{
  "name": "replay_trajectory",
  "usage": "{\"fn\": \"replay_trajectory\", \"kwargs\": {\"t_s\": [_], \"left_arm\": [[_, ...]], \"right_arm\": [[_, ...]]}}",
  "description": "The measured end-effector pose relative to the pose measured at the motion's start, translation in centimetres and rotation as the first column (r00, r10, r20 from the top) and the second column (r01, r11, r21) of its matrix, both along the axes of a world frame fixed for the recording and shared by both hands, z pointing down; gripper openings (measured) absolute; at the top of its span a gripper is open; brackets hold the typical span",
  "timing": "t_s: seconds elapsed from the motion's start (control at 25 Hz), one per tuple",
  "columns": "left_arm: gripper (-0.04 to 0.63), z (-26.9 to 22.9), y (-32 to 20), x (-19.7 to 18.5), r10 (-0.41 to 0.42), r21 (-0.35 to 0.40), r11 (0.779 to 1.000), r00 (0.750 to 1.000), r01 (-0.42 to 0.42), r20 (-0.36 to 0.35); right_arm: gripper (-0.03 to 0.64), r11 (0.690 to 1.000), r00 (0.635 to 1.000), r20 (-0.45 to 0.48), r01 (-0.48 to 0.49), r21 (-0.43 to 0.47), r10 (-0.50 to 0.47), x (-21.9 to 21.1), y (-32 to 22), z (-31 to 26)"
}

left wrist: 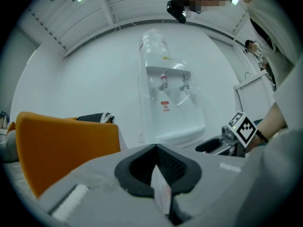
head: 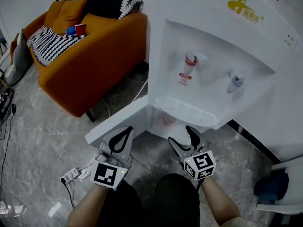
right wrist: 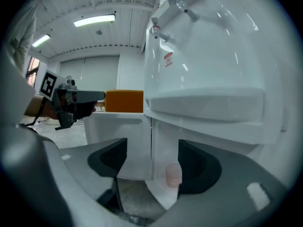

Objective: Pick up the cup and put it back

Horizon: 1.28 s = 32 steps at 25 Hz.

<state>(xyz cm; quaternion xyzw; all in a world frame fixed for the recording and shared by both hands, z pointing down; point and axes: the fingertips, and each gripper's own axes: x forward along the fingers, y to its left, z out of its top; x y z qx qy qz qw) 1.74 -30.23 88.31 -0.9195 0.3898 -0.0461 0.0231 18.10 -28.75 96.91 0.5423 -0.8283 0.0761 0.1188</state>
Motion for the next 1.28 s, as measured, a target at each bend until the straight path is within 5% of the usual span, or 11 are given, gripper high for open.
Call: {"fn": "replay_trajectory", "kwargs": {"t_s": [0.76, 0.92, 1.28], "left_arm": [[0.002, 8.5, -4.7, 4.1, 0.077, -0.005, 0.997, 0.997, -0.077, 0.0], [0.002, 10.8, -5.8, 5.3, 0.071, -0.04, 0.997, 0.997, -0.072, -0.034], [0.002, 15.8, -6.8, 6.7, 0.033, -0.047, 0.998, 0.999, -0.033, 0.008]], "right_arm": [[0.364, 0.996, 0.994, -0.054, -0.09, -0.007, 0.09, 2.1, -8.8, 10.8], [0.376, 0.991, 0.99, -0.036, -0.136, -0.01, 0.135, 3.2, -10.2, 13.0], [0.402, 0.986, 0.985, -0.053, -0.164, -0.015, 0.163, 3.8, -12.0, 16.9]]}}
